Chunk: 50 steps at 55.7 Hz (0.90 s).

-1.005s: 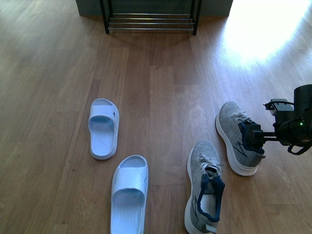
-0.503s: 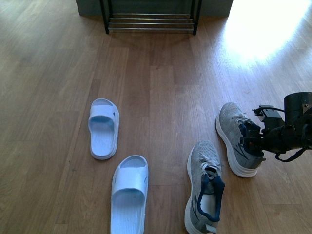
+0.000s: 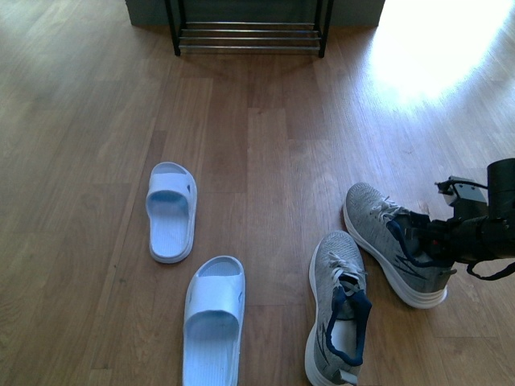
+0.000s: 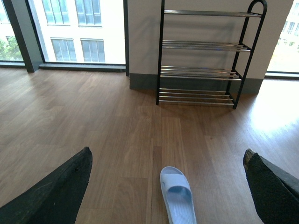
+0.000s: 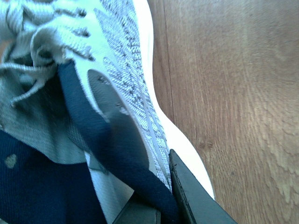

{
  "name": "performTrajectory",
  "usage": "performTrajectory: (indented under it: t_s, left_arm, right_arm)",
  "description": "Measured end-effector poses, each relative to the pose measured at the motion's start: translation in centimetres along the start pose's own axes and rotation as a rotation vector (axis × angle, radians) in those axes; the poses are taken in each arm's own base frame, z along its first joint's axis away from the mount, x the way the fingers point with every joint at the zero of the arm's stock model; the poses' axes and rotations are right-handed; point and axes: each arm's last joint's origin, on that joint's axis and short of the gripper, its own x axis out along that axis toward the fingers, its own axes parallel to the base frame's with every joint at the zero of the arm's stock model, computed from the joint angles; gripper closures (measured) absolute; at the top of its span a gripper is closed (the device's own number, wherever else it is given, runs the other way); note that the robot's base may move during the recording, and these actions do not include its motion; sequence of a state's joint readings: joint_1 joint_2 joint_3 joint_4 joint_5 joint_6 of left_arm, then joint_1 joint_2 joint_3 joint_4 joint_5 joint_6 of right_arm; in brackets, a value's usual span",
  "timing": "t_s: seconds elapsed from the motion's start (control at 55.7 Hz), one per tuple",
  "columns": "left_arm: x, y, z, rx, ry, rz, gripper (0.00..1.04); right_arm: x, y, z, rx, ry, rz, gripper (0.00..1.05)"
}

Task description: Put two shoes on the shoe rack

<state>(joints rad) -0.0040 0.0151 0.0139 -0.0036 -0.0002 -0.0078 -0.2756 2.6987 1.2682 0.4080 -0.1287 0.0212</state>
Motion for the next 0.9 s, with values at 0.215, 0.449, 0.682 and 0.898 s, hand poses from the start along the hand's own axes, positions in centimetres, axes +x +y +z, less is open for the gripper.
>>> performTrajectory:
  t_s: [0.215, 0.449, 0.682, 0.898]
  left_arm:
    - [0.0, 0.0, 0.0, 0.0, 0.0, 0.0, 0.09]
    - [0.0, 0.0, 0.0, 0.0, 0.0, 0.0, 0.09]
    - [0.0, 0.0, 0.0, 0.0, 0.0, 0.0, 0.09]
    - [0.0, 0.0, 0.0, 0.0, 0.0, 0.0, 0.09]
  right_arm:
    - [-7.6, 0.6, 2.1, 0.083, -0.136, -0.01, 1.04]
    - [-18.8, 1.7, 0.6, 0.121, -0.235, 0.029, 1.04]
    - [-27.2, 3.1, -2.2, 0.11, -0.326, 0.1, 1.04]
    - [-29.4, 3.5, -3.0, 0.119, -0.383, 0.134, 1.04]
